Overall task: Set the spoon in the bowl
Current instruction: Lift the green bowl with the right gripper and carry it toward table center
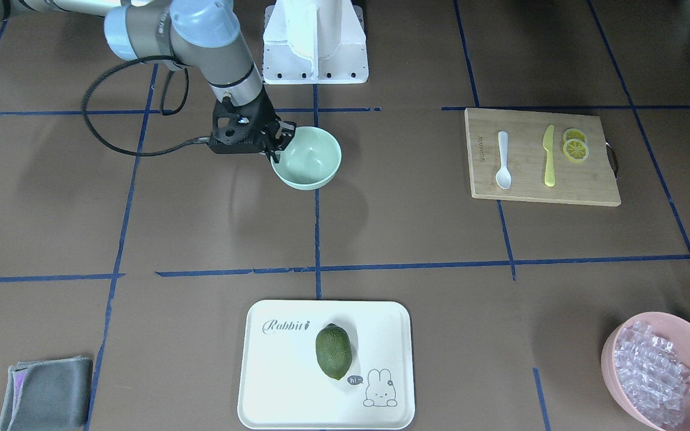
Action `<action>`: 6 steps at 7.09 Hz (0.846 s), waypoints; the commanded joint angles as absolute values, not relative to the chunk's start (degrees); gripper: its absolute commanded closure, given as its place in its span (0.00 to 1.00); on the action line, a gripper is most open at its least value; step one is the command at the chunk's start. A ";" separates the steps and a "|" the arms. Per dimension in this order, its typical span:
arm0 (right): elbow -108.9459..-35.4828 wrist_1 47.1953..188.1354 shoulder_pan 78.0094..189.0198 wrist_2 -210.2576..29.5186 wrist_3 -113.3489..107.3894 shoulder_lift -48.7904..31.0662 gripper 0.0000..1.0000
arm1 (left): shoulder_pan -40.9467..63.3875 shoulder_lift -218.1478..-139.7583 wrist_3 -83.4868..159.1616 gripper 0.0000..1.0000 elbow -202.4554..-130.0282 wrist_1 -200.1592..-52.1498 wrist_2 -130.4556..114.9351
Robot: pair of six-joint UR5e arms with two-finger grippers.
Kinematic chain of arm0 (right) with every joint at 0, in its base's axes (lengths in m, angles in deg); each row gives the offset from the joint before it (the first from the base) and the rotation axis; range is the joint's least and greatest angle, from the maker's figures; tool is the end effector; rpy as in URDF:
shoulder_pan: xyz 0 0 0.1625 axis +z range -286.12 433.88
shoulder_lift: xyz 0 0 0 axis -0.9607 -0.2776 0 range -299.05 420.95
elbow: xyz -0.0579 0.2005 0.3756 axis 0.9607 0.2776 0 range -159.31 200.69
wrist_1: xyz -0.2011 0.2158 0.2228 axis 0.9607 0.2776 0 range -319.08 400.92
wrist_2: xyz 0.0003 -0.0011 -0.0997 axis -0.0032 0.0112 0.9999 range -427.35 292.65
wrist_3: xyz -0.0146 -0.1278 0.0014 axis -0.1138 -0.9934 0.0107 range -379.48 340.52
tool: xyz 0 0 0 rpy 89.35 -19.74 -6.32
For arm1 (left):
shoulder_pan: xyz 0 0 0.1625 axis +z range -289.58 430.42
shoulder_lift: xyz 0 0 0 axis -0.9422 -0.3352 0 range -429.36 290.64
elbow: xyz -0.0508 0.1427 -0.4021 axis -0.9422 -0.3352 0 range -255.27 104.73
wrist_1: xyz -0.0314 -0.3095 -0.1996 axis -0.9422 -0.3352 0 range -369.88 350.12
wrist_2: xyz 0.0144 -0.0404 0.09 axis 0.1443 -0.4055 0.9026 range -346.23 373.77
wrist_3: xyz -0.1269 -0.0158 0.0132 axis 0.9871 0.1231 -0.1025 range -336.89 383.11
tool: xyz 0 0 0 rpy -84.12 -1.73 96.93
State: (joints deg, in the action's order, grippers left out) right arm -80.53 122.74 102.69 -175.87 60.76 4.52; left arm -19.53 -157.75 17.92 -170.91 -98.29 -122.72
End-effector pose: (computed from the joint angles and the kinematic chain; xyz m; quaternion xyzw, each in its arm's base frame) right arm -0.5160 -0.3893 0.2714 0.0094 -0.4631 0.0754 0.8830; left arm -0.0397 -0.4352 0.6519 0.0372 0.3933 0.0505 0.9173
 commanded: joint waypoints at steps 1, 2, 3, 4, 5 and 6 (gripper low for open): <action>-76.96 120.64 101.66 -175.10 60.94 5.49 0.98 | -19.50 -157.86 18.01 0.00 -170.90 -98.29 -122.72; -76.95 120.72 101.48 -175.10 61.03 5.57 0.97 | -19.50 -157.86 17.92 0.00 -170.81 -98.29 -122.72; -76.95 120.72 101.13 -175.10 61.03 5.57 0.97 | -19.50 -157.95 17.92 0.00 -170.81 -98.29 -122.72; -76.61 120.72 100.35 -175.10 60.77 5.49 0.96 | -19.50 -157.87 17.92 0.00 -170.81 -98.29 -122.72; -76.43 120.72 100.34 -175.10 60.76 5.57 0.95 | -19.50 -157.95 17.92 0.00 -170.81 -98.29 -122.72; -76.43 120.81 100.08 -175.19 60.42 5.57 0.89 | -19.50 -157.95 17.83 0.00 -170.72 -98.29 -122.72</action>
